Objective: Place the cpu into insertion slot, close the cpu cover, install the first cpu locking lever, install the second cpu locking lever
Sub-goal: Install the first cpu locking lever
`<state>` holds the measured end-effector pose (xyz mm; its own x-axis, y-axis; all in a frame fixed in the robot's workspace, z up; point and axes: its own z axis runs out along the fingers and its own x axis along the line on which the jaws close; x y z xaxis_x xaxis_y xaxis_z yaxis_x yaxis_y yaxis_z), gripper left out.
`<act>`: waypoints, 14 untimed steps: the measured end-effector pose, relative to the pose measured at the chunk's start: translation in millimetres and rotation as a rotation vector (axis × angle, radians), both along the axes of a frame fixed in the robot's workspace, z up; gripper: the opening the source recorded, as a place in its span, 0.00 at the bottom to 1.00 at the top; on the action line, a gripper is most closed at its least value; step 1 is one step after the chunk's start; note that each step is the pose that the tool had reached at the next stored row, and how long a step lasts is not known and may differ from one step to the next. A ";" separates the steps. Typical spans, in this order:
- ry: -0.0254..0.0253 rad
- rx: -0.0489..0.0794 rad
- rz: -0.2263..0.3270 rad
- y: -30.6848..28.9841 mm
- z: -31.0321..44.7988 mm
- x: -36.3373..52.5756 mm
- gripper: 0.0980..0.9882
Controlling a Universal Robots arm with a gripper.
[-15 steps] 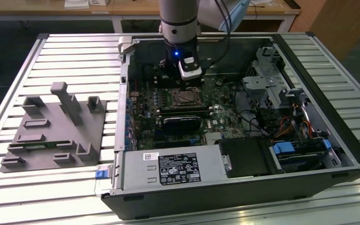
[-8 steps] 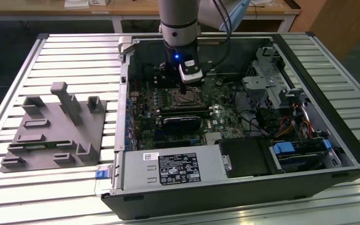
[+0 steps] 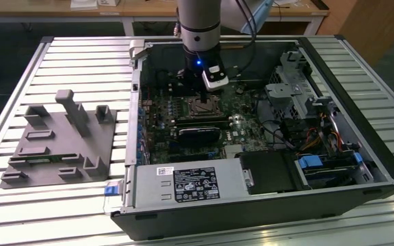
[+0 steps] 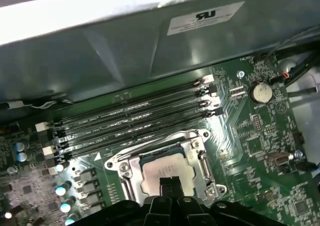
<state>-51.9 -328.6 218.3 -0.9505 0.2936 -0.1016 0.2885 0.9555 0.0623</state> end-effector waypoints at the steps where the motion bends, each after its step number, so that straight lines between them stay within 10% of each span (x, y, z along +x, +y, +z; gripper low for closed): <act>1: 0.0003 0.000 0.006 0.0 -0.3 1.6 0.01; 14: 0.0017 -0.001 0.028 0.0 12.6 3.4 0.01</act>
